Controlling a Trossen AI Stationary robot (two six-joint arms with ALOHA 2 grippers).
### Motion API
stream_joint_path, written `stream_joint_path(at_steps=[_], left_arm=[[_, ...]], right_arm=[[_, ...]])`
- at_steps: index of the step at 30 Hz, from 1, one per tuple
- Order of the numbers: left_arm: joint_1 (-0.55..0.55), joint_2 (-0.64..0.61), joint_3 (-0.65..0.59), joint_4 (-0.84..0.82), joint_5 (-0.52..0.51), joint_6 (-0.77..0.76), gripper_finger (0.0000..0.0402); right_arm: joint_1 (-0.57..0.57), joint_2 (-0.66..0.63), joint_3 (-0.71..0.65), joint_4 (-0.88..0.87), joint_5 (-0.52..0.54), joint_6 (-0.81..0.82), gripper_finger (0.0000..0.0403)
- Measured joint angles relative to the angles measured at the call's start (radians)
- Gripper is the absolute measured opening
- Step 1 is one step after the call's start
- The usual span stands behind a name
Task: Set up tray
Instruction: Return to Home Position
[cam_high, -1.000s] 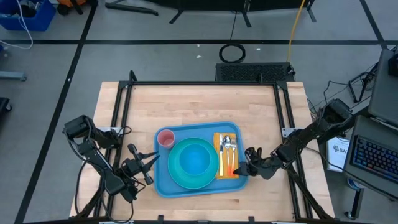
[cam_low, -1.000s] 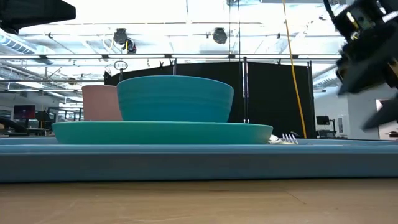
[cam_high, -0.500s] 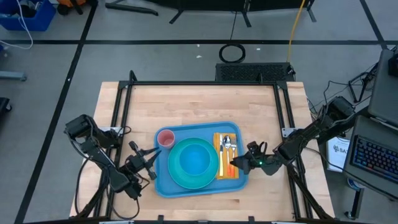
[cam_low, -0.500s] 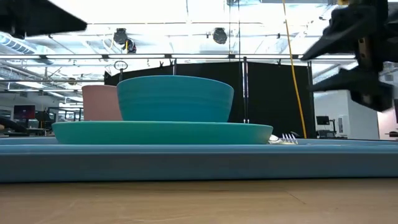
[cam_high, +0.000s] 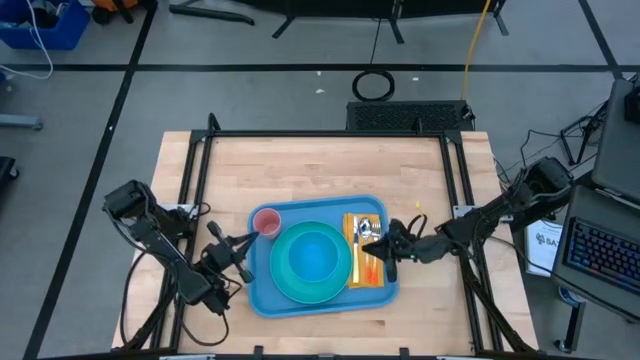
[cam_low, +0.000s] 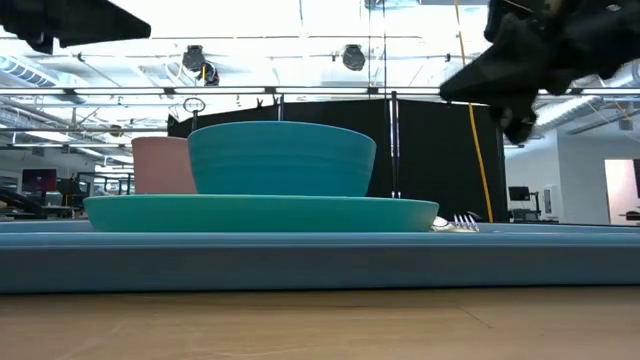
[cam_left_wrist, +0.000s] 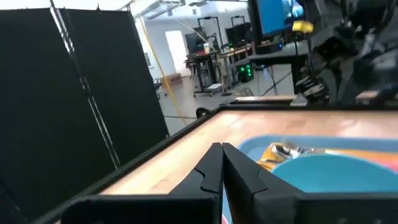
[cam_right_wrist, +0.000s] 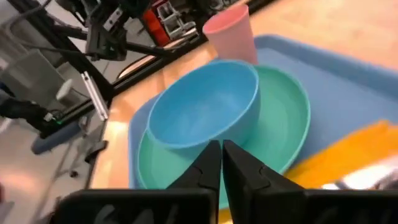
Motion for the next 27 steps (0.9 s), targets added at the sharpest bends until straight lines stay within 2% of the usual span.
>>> stream_joint_path(at_steps=[9, 16, 20, 23, 25, 27], left_arm=[[0.003, -0.156, 0.000, 0.002, -0.002, 0.003, 0.0003], [0.030, -0.300, 0.000, 0.003, -0.002, 0.093, 0.0002], [0.081, -0.340, 0.036, 0.038, -0.001, 0.149, 0.0001], [0.098, -0.337, 0.117, 0.135, -0.001, 0.301, 0.0001], [0.097, -0.322, 0.178, 0.279, -0.002, 0.513, 0.0001], [0.095, -0.301, 0.222, 0.490, 0.016, 0.809, 0.0001]], right_arm=[[-0.173, -0.015, 0.000, 0.152, -0.214, -0.357, 0.0000], [-0.353, -0.068, 0.000, 0.163, -0.367, -0.487, 0.0000], [-0.455, -0.098, 0.000, 0.206, -0.474, -0.495, 0.0000], [-0.509, -0.121, 0.000, 0.238, -0.533, -0.495, 0.0000], [-0.529, -0.135, 0.000, 0.246, -0.570, -0.495, 0.0000], [-0.535, -0.144, 0.000, 0.244, -0.575, -0.495, 0.0000]])
